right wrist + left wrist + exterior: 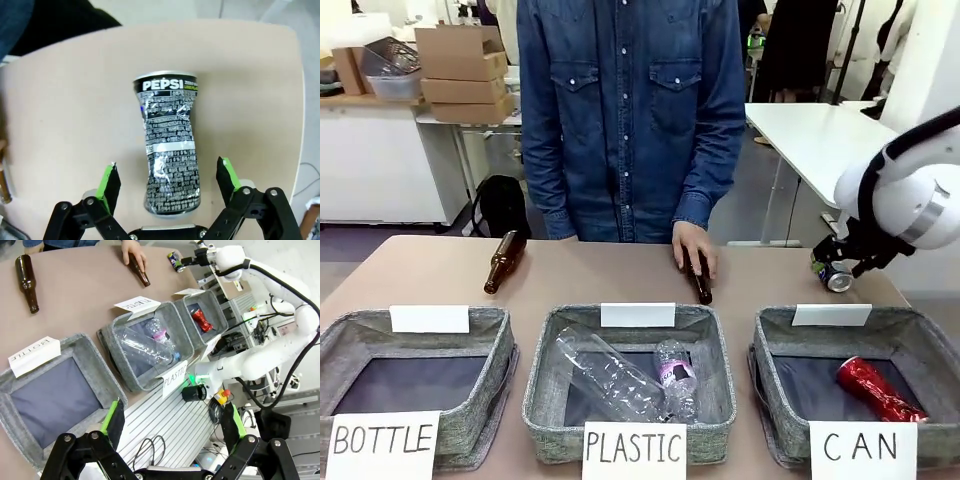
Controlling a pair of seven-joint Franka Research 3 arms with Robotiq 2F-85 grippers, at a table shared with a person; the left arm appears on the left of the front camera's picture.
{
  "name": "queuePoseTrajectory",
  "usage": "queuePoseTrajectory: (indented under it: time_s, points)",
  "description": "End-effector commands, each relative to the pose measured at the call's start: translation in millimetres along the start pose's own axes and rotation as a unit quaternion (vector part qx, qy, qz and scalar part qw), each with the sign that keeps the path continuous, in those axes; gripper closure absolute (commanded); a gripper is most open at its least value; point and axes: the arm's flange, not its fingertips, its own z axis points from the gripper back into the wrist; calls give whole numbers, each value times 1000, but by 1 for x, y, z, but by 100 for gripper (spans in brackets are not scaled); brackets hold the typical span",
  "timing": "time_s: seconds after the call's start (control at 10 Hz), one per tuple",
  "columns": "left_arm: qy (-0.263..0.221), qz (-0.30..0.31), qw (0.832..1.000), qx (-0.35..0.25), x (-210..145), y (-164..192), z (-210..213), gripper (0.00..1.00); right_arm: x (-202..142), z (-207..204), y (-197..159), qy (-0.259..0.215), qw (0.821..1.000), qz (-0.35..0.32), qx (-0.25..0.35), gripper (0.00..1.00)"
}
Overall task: Sort the can waste into the basket.
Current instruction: Pick up the can waste from the table and place it in the right Fabric basket.
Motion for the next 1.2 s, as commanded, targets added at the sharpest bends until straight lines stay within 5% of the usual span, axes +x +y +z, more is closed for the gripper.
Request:
queuePoseTrajectory:
  time_s: [0.0,0.4,0.5,0.6,0.7,0.8,0.9,1.1]
  points:
    - [-5,-10,1000,-13,1,-1,0,0,5,-6,-8,0,1000,3,20,0]
    - [-5,-10,1000,-13,1,-1,0,0,4,-9,-11,8,1000,-4,24,0]
    - [-5,-10,1000,-13,1,-1,0,0,5,-9,-11,10,999,-8,30,60]
    - [-5,-10,1000,-13,1,-1,0,0,6,-8,-12,6,999,-5,32,60]
    - [-5,-10,1000,-13,1,-1,0,0,6,-9,-12,5,999,-4,35,100]
    - [-5,-10,1000,-13,1,-1,0,0,6,-10,-13,8,999,-4,40,65]
    - [-5,-10,1000,-13,1,-1,0,0,5,-10,-12,10,999,-3,44,100]
    - [-5,-10,1000,-13,1,-1,0,0,4,-10,-12,15,999,1,45,100]
